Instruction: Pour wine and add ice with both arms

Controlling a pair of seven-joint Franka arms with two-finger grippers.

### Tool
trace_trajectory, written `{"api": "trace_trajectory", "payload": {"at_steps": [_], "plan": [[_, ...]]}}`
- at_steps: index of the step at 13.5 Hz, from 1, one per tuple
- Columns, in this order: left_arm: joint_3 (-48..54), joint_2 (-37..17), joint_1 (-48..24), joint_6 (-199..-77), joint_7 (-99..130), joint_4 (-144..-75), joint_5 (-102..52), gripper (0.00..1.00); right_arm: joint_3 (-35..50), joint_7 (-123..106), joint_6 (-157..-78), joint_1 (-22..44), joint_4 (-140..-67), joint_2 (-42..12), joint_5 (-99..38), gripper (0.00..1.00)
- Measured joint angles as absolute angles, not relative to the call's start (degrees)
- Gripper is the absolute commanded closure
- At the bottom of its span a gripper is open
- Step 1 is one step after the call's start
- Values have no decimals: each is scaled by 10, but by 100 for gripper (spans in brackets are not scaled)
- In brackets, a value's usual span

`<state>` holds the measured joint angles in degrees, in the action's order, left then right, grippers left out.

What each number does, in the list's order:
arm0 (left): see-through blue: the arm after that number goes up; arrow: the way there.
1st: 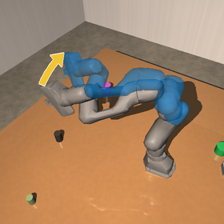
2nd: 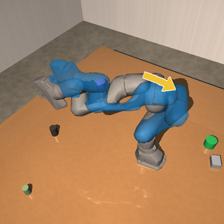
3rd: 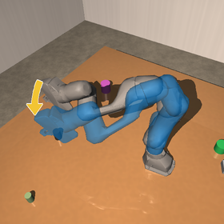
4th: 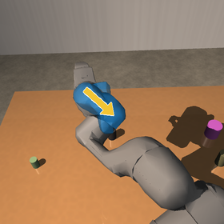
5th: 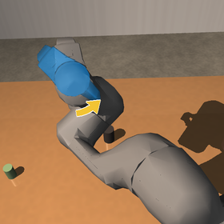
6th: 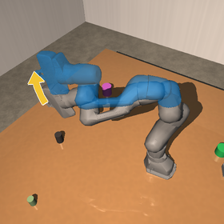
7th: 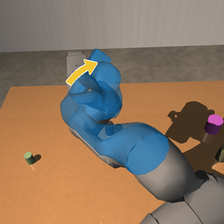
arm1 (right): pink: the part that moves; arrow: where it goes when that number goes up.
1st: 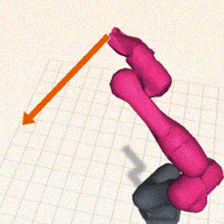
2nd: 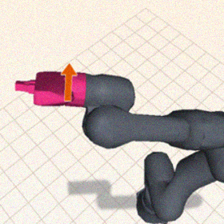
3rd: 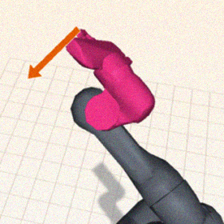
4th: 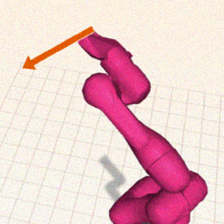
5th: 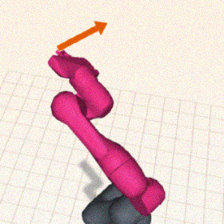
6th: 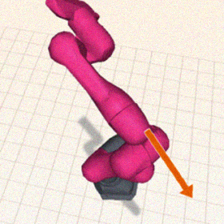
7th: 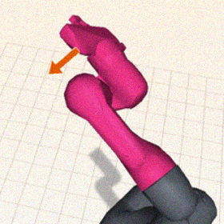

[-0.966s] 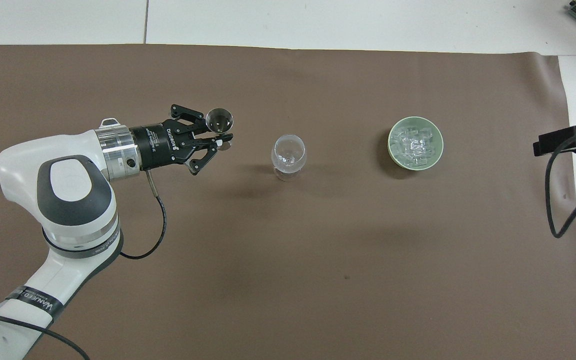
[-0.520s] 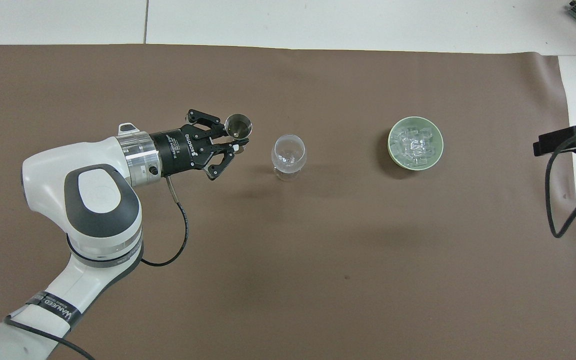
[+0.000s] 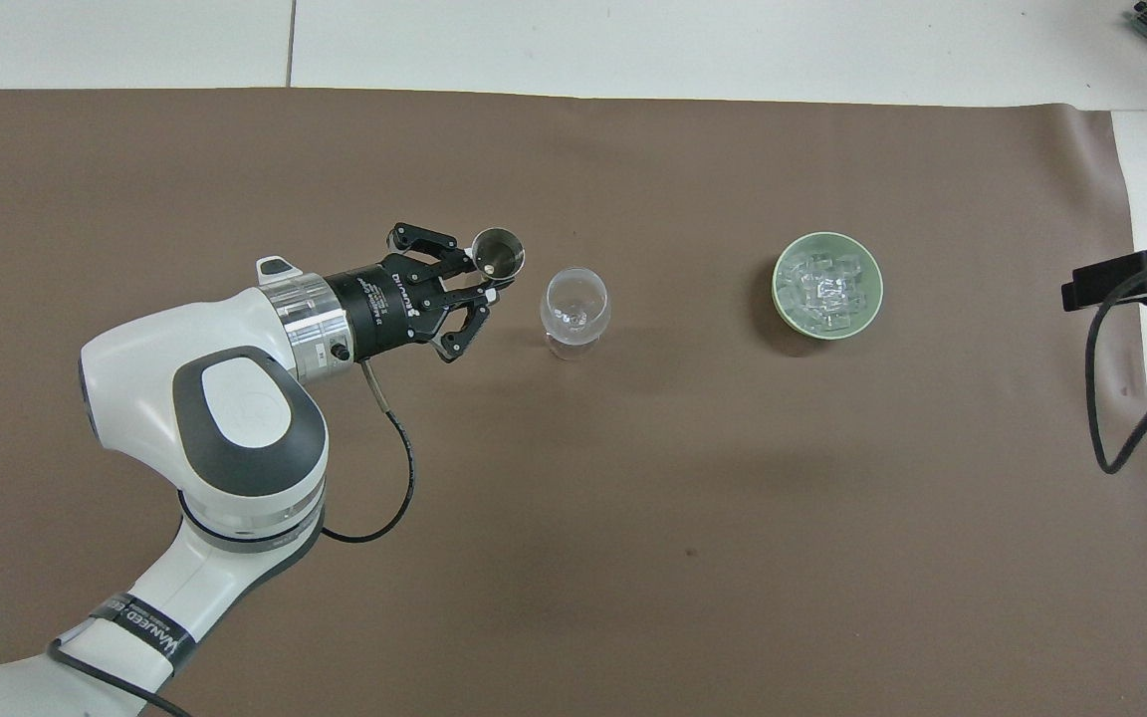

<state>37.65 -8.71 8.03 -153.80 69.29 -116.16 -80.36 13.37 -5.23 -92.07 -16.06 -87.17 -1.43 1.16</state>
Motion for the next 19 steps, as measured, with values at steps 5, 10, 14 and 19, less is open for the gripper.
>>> {"api": "trace_trajectory", "payload": {"at_steps": [5, 10, 14, 19], "plan": [[404, -90, 79, -1582, 694, -1162, -804, 100, 134, -52, -921, -161, -872, -14, 12, 0], [421, -92, 78, -1619, 678, -1162, -804, 100, 134, -52, -921, -161, -872, -14, 12, 0], [443, -99, 77, -1666, 644, -1162, -804, 100, 134, -52, -921, -161, -872, -14, 12, 0], [454, -110, 77, -1708, 636, -1154, -796, 100, 134, -52, -921, -161, -872, -14, 12, 0]]}}
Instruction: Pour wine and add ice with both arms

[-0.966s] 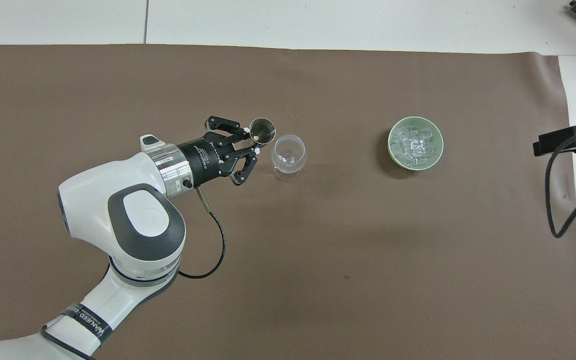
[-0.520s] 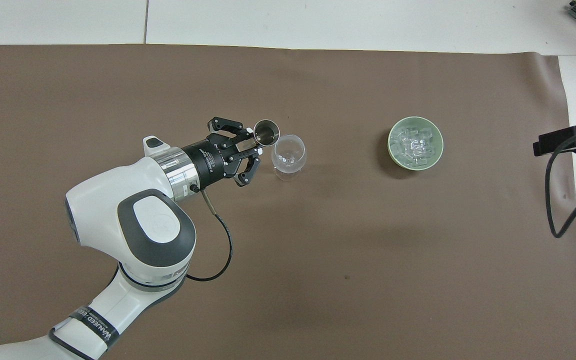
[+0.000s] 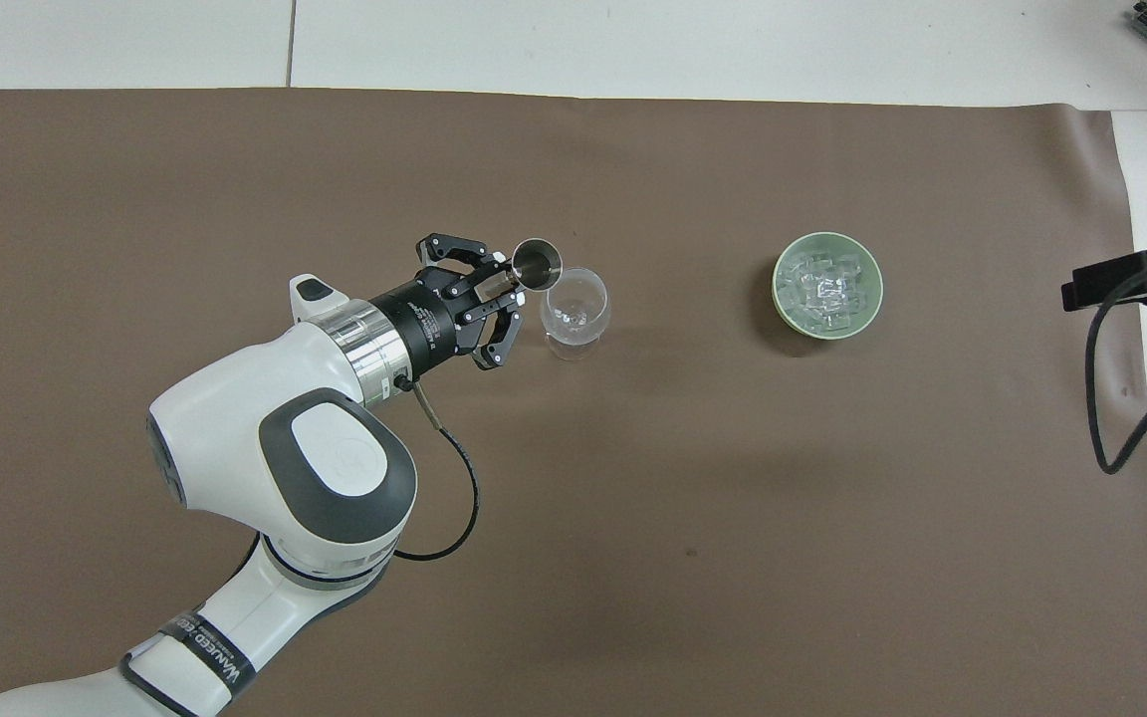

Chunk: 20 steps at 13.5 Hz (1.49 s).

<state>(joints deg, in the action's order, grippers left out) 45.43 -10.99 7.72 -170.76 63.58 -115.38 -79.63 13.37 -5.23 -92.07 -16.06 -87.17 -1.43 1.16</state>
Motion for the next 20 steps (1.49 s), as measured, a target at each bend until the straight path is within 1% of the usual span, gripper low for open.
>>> {"api": "trace_trajectory", "payload": {"at_steps": [5, 9, 20], "plan": [[468, -128, 76, -1747, 632, -1142, -769, 100, 134, -52, -921, -161, -872, -14, 12, 0], [469, -132, 75, -1762, 628, -1140, -743, 100, 134, -52, -921, -161, -872, -14, 12, 0], [473, -140, 58, -1819, 541, -1140, -743, 100, 134, -52, -921, -161, -872, -14, 12, 0]]}}
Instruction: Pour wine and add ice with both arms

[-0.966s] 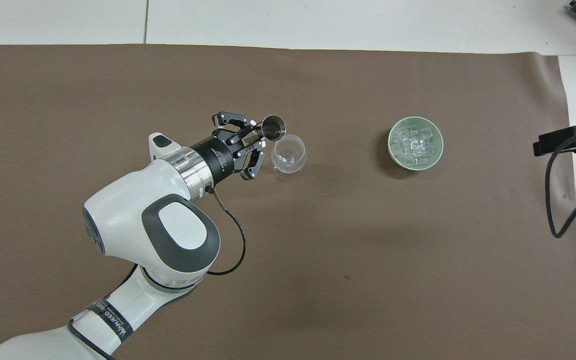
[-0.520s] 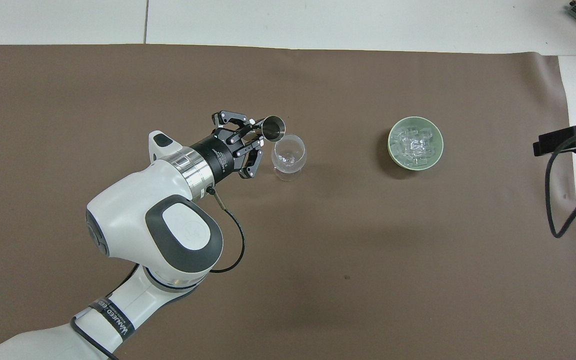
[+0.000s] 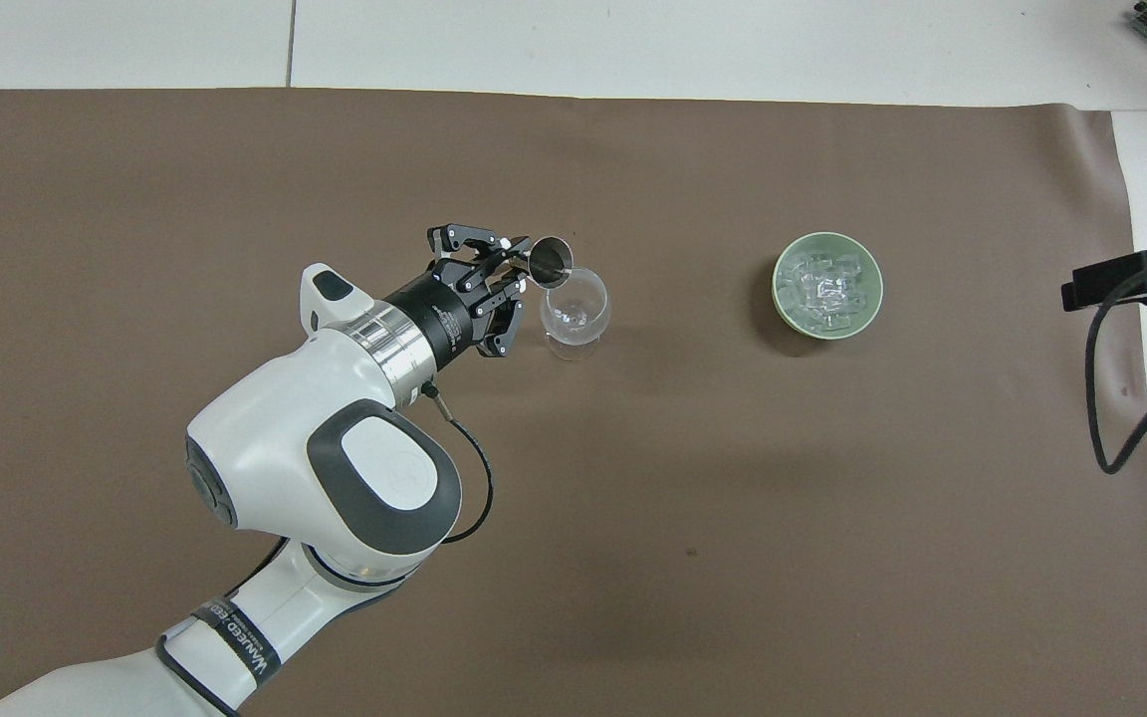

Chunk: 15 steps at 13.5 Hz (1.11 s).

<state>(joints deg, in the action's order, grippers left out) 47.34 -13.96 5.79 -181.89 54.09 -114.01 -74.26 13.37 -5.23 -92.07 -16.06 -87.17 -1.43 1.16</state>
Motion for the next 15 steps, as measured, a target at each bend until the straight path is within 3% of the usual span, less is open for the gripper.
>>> {"api": "trace_trajectory", "payload": {"at_steps": [15], "plan": [[476, -152, 42, -1884, 456, -1141, -743, 100, 134, -52, -921, -161, -872, -14, 12, 0]]}}
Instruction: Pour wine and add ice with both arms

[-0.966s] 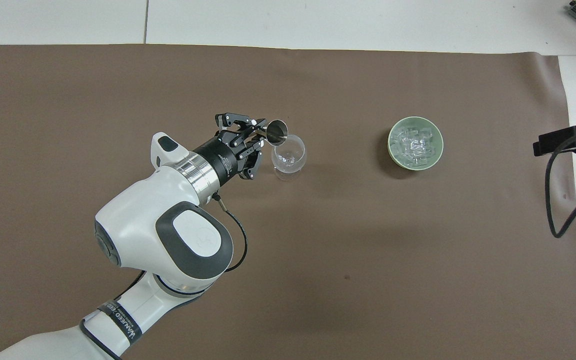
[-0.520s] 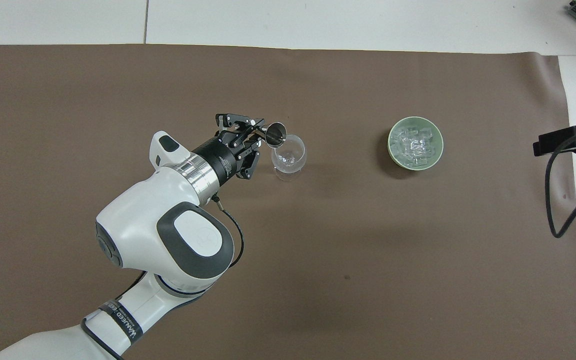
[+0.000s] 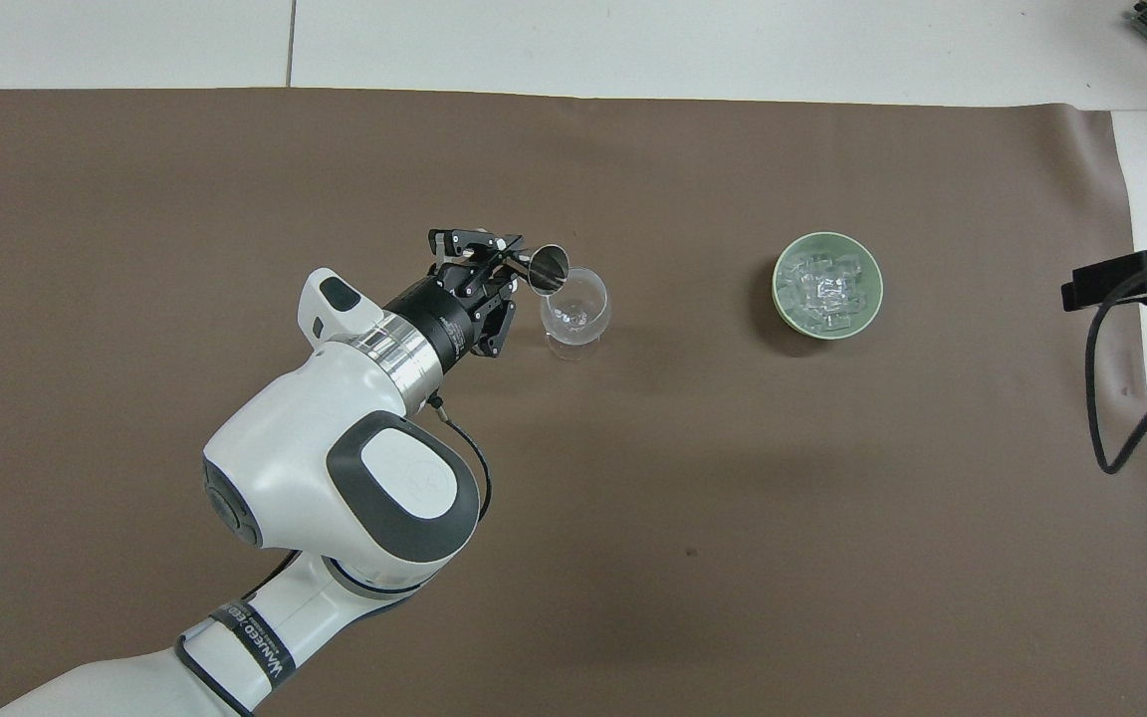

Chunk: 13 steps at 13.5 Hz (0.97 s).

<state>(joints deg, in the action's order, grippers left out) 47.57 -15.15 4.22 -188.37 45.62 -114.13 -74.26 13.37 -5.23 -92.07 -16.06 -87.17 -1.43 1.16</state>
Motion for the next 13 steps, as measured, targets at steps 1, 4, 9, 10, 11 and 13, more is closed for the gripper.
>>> {"api": "trace_trajectory", "payload": {"at_steps": [1, 4, 9, 10, 11, 13], "plan": [[476, -153, 41, -1888, 452, -1141, -743, 100, 134, -52, -921, -161, -872, -14, 12, 0], [477, -158, 40, -1904, 441, -1141, -736, 100, 134, -52, -921, -161, -872, -14, 12, 0], [478, -165, 32, -1926, 437, -1140, -709, 100, 134, -52, -921, -161, -872, -14, 12, 0], [479, -166, 31, -1929, 437, -1140, -706, 100, 134, -52, -921, -161, -872, -14, 12, 0], [479, -166, 30, -1932, 436, -1140, -704, 100, 134, -52, -921, -161, -872, -14, 12, 0], [479, -167, 27, -1938, 425, -1140, -703, 100, 134, -52, -921, -161, -872, -14, 12, 0]]}}
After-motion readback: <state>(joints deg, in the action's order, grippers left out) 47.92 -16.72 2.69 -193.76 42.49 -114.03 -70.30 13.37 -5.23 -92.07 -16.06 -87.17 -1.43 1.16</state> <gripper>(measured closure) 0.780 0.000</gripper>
